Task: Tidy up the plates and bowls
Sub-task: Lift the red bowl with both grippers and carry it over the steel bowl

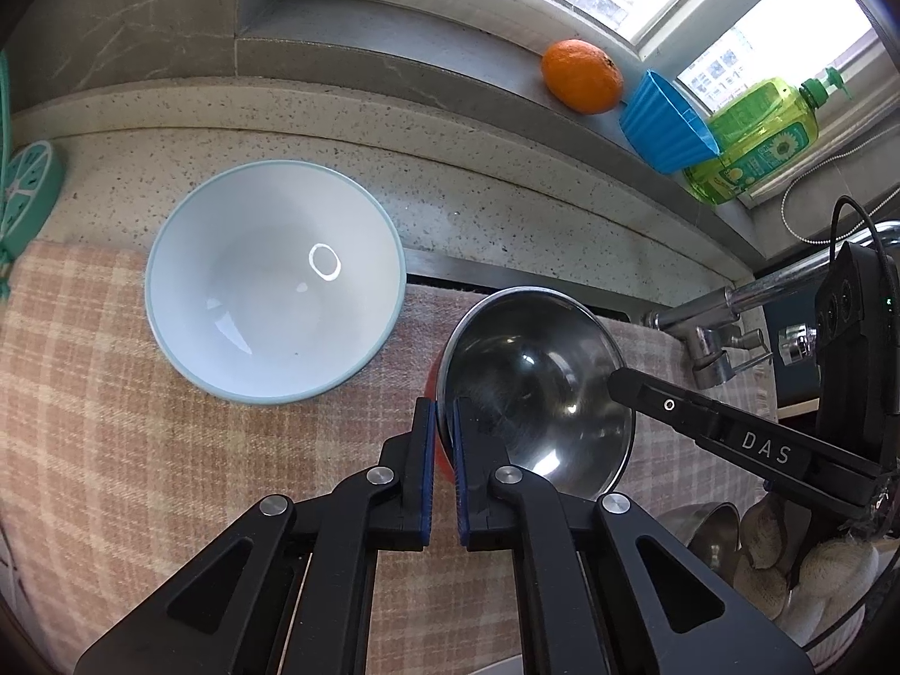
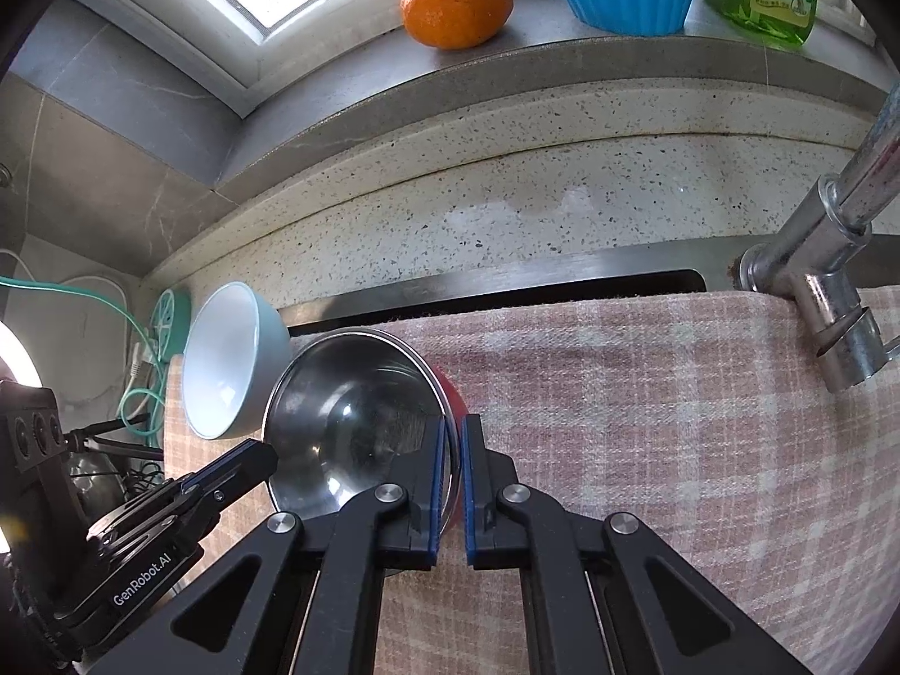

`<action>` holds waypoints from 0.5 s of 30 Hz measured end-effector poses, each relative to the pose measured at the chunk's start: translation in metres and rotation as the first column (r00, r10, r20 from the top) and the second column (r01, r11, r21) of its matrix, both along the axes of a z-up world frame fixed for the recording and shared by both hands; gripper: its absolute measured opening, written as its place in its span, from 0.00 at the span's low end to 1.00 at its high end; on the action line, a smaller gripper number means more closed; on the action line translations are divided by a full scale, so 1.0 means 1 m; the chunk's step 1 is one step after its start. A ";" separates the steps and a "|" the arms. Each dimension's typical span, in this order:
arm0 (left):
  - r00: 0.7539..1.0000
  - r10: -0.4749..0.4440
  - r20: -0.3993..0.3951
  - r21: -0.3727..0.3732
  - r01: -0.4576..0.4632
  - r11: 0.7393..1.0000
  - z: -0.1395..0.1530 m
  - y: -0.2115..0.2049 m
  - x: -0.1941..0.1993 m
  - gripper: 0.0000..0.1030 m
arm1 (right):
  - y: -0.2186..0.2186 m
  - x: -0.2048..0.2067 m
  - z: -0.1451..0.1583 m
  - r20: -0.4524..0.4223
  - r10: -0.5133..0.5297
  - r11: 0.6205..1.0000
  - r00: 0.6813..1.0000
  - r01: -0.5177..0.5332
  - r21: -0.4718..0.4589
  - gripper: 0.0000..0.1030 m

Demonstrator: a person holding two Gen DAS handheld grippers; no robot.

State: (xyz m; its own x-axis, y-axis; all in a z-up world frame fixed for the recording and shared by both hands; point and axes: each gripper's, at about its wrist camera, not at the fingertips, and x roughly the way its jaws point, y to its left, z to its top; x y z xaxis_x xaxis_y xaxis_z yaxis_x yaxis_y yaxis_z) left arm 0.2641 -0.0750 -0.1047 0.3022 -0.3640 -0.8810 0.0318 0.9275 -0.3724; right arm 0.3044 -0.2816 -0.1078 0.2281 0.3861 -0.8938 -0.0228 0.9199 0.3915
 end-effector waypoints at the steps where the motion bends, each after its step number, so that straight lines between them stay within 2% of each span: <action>1: 1.000 0.002 0.002 -0.002 -0.002 1.000 0.001 0.001 -0.001 0.04 | 0.000 -0.001 0.002 0.003 -0.001 1.000 1.000 0.001 0.001 0.05; 15: 0.998 -0.006 0.061 -0.017 0.008 1.000 0.034 0.004 -0.021 0.04 | -0.003 -0.025 0.038 0.049 0.002 1.000 0.999 -0.003 0.029 0.05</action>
